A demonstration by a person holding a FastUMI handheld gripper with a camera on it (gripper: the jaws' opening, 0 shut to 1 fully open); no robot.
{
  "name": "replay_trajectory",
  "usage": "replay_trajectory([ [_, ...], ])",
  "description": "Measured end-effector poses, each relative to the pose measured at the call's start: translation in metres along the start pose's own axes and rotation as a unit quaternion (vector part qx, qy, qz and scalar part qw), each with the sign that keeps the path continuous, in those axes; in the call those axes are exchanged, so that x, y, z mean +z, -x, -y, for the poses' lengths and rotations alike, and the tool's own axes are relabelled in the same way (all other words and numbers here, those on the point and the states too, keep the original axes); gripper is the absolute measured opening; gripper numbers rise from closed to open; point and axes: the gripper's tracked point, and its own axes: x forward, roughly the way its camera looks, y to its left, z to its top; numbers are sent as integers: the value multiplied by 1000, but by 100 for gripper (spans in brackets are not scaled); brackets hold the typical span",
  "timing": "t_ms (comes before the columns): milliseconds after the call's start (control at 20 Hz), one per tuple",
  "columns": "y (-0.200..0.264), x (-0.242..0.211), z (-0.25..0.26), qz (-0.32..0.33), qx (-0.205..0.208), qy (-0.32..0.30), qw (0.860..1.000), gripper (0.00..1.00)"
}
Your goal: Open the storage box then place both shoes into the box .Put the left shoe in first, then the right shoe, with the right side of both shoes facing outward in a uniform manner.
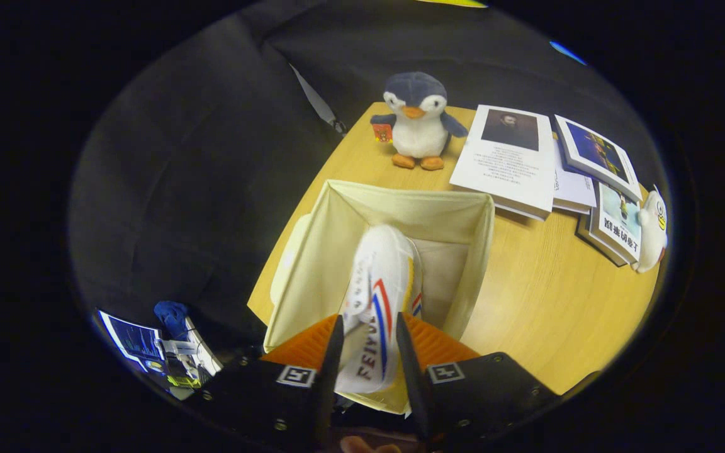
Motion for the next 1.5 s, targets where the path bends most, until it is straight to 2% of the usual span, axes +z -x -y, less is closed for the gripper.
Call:
replay_trajectory([
  [50,8,7,4,14,-5,6,1000,73],
  [100,14,12,7,28,-10,12,999,81],
  [350,71,31,25,120,-25,10,992,83],
  [550,122,41,57,218,-54,-13,974,83],
  [700,172,50,88,298,-100,-3,949,84],
  [800,201,54,100,353,-121,-5,928,92],
  [900,237,56,110,407,-140,7,903,93],
  [1050,272,45,117,457,-160,2,875,93],
  [1250,323,34,137,521,-219,0,825,93],
  [1350,332,26,144,533,-241,3,811,93],
  [1500,350,20,144,555,-241,1,796,93],
])
